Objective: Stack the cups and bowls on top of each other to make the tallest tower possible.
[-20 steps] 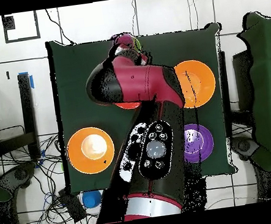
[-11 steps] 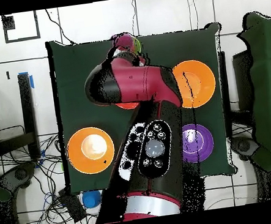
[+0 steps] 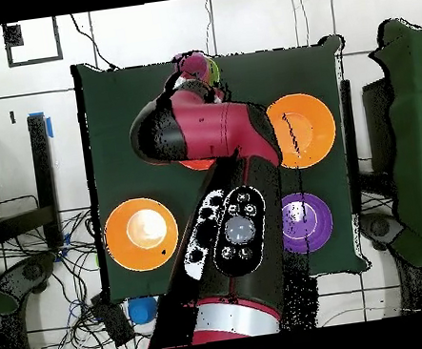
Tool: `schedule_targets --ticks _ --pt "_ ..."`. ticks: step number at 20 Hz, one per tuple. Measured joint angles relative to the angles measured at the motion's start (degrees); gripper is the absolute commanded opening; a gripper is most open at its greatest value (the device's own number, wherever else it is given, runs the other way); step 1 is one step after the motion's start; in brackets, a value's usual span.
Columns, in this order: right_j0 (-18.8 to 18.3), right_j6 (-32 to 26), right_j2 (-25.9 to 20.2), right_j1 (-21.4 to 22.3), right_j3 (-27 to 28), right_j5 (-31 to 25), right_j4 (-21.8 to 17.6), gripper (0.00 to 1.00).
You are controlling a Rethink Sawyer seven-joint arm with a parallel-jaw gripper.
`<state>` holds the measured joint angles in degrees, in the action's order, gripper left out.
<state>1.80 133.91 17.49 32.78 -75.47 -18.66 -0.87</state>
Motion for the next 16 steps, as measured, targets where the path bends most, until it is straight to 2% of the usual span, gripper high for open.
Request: schedule_targets --ticks 16 --pt "0.2 0.0 0.0 -0.1 0.0 -1.0 1.0 1.00"
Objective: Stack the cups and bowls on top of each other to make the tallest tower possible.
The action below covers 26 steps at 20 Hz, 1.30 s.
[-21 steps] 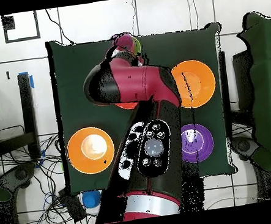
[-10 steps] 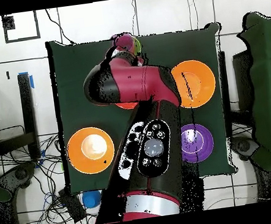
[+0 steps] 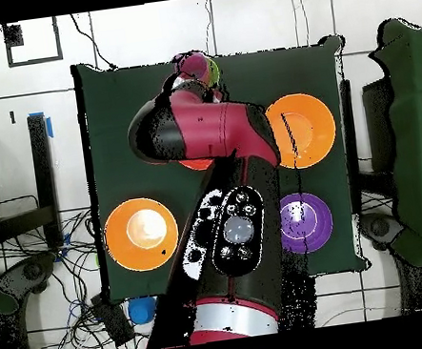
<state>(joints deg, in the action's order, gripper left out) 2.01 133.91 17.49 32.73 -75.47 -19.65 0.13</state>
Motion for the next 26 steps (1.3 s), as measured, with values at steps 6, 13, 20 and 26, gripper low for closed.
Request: schedule_targets --ticks 6,13,20,26 --pt "0.2 0.0 0.0 0.0 0.0 -1.7 0.6 1.00" --pt "0.2 0.0 0.0 -0.1 0.0 -1.9 0.6 1.00" --pt "0.2 0.0 0.0 -0.2 0.0 -1.9 0.7 1.00" --pt "0.2 0.0 0.0 -0.8 0.9 -1.9 0.7 1.00"
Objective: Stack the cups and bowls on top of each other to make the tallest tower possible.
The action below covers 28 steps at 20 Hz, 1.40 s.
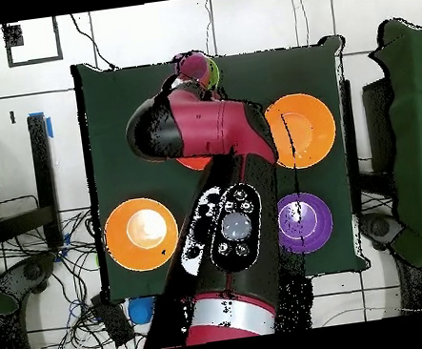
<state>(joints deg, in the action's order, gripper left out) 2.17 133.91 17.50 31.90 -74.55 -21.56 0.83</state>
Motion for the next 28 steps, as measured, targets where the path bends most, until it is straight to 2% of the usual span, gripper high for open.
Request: schedule_targets --ticks 10,28 --pt "0.0 0.0 0.6 -3.4 4.1 0.0 0.4 1.00" --pt "0.0 0.0 0.9 -3.8 8.8 -3.8 1.0 1.00"
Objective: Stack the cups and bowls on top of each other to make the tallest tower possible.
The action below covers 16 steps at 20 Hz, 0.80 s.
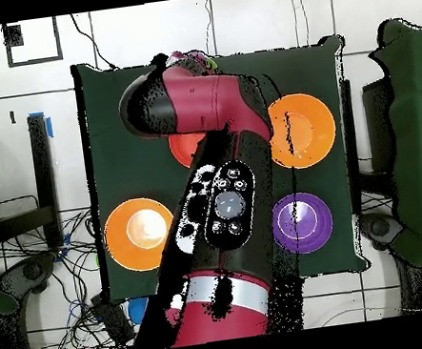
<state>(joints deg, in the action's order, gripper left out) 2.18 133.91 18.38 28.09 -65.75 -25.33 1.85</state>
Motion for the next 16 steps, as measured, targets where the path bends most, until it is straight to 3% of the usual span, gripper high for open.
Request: schedule_targets --ticks 16 --pt "0.0 0.0 0.1 -5.0 2.3 0.0 1.1 1.00"
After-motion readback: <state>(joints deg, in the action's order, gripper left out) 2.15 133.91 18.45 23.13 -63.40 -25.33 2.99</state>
